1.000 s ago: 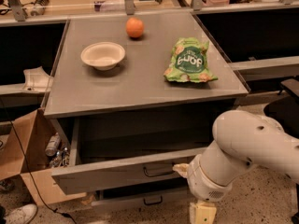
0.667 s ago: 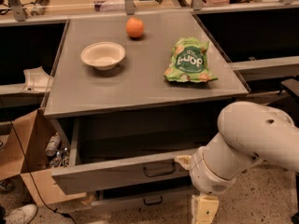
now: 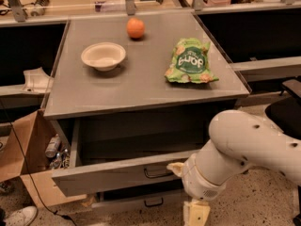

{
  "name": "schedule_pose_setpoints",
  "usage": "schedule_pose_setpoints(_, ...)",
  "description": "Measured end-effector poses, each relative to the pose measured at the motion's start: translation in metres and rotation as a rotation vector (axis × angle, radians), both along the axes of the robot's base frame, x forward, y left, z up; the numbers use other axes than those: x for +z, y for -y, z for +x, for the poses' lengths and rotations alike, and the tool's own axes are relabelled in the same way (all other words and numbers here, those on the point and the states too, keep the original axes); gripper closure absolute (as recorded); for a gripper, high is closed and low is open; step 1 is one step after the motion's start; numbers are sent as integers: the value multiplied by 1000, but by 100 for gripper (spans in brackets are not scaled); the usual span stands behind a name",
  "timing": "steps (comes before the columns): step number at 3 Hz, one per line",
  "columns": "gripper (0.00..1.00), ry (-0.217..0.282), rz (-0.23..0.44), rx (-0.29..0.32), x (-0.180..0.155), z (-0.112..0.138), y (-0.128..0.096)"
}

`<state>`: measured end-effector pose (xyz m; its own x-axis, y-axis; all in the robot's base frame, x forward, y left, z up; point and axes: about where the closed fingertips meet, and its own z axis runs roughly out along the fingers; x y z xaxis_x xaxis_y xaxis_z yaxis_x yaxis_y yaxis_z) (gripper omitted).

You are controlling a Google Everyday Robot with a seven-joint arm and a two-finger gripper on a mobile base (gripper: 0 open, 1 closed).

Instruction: Open top drawer

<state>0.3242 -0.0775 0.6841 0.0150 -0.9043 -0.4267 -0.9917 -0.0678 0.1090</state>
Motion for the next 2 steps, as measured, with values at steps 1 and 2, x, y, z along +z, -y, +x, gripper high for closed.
schedule_pose_setpoints(1,0,-39,34,16,-15,-4,-14)
schedule_pose_setpoints(2,0,-64,53,35,-24,-6,-25)
